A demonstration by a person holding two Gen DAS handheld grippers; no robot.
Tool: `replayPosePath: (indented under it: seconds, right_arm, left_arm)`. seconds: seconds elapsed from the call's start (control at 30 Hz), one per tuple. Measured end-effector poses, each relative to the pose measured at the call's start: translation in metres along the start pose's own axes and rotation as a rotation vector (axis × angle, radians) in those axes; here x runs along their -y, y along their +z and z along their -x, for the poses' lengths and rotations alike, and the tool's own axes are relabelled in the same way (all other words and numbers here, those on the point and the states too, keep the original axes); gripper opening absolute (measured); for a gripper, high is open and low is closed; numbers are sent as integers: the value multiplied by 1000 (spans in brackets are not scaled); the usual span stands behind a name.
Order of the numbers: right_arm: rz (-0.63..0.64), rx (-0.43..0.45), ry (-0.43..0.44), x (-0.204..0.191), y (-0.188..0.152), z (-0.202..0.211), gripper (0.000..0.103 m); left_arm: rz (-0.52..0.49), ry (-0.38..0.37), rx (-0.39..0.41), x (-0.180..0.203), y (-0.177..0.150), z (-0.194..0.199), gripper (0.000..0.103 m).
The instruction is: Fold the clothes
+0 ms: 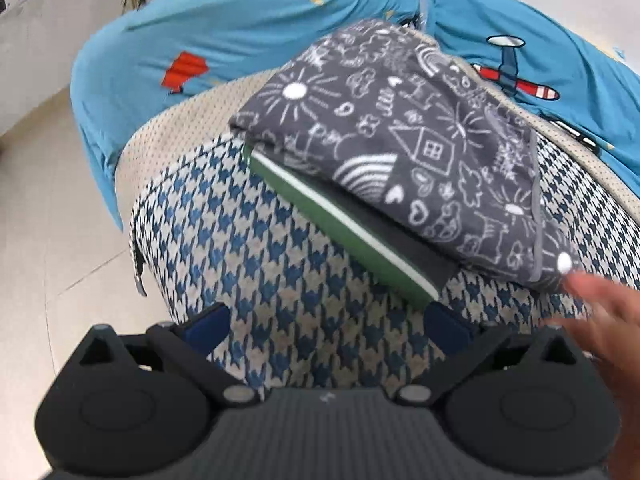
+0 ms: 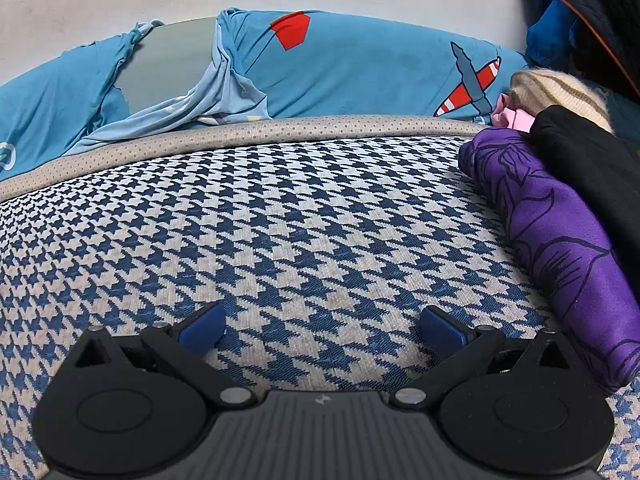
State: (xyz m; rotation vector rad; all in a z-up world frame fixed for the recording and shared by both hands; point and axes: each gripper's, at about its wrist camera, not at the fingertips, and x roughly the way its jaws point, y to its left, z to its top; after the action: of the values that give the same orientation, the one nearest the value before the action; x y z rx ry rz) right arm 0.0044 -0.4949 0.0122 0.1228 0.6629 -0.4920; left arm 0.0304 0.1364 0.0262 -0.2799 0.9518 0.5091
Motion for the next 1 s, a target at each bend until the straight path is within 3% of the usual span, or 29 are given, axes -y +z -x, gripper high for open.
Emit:
replayPosePath:
  seconds: [0.3,0.6,0.77,1.0]
  right_arm:
    - [0,0,0,0,0,0,103]
    - [0,0,0,0,0,0,103]
    - [0,0,0,0,0,0,103]
    - [0,0,0,0,0,0,103]
  left_arm:
    - [22,13,-13,-5,0,-2,103]
    - [-37,-24,60,13,-3,17,103]
    - [-110,-115,90,38,-15,33,103]
    - [-270,-335,88,90,-38,56,103]
